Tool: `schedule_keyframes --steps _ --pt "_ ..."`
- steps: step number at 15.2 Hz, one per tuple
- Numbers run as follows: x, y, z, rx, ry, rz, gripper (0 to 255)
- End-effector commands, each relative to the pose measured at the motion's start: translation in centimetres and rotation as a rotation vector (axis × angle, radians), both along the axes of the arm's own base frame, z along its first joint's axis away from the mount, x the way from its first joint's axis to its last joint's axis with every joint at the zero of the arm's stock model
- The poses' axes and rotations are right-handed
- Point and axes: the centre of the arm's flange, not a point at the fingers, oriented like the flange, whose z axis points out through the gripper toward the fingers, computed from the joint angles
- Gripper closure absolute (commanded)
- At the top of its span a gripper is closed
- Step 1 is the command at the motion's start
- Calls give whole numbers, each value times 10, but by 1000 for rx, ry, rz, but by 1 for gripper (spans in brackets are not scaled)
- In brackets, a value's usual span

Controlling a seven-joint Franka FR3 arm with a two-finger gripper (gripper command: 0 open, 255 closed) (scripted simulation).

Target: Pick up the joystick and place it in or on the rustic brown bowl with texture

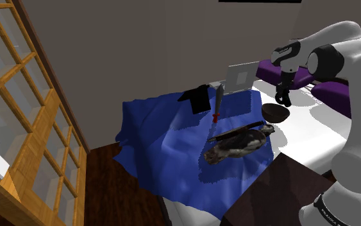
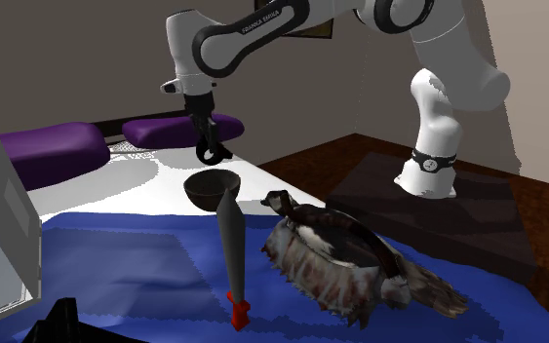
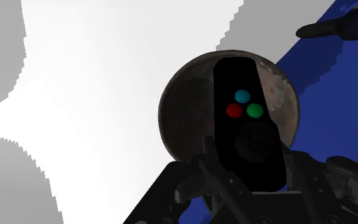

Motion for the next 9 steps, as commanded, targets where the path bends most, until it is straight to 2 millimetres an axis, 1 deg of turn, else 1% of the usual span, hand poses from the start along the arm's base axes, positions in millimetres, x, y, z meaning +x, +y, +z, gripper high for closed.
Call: schedule_keyframes --steps 1,9 --pt "0 1 -10 0 0 0 255" --pt "0 1 -52 0 0 0 255"
